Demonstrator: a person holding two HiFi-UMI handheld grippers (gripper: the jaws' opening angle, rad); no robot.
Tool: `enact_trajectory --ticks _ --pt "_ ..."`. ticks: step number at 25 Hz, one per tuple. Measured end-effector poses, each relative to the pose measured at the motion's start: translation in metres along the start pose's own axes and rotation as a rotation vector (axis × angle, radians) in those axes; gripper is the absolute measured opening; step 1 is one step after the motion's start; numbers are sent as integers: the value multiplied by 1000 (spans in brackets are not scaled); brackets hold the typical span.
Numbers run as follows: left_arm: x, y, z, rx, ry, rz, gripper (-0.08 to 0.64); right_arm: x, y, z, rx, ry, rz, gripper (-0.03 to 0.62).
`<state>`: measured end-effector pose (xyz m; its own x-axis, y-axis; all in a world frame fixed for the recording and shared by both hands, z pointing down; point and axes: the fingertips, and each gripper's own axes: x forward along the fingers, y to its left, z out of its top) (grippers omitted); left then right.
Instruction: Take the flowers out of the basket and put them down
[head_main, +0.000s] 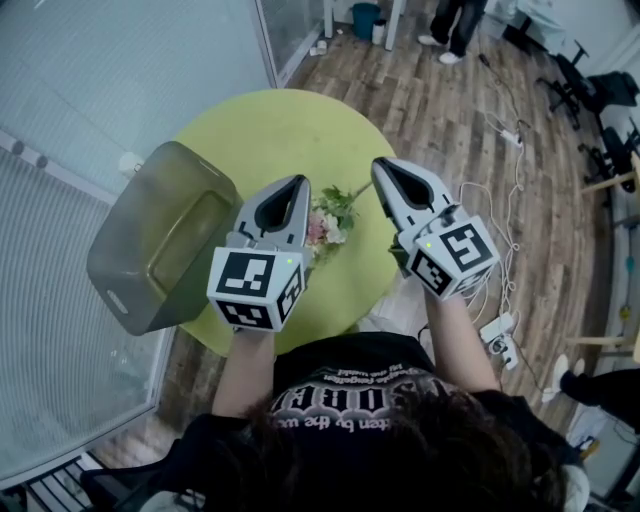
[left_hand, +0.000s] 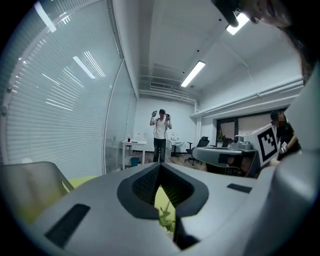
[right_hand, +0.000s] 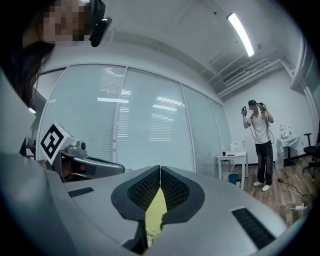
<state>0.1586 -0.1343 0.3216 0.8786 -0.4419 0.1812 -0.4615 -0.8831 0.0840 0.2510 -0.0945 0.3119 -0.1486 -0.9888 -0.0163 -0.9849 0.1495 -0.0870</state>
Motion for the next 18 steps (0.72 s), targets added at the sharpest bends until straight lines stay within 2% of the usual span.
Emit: enact_trajectory --ticks 6,12,18 --pt "-5 4 2 27 -16 47 3 3 3 0 -8 -3 -1 28" --pt "-9 7 2 30 -24 71 3 2 7 -1 -78 9 -6 28" --pt "-17 17 5 41 -36 104 3 2 9 3 -97 -14 -21 26"
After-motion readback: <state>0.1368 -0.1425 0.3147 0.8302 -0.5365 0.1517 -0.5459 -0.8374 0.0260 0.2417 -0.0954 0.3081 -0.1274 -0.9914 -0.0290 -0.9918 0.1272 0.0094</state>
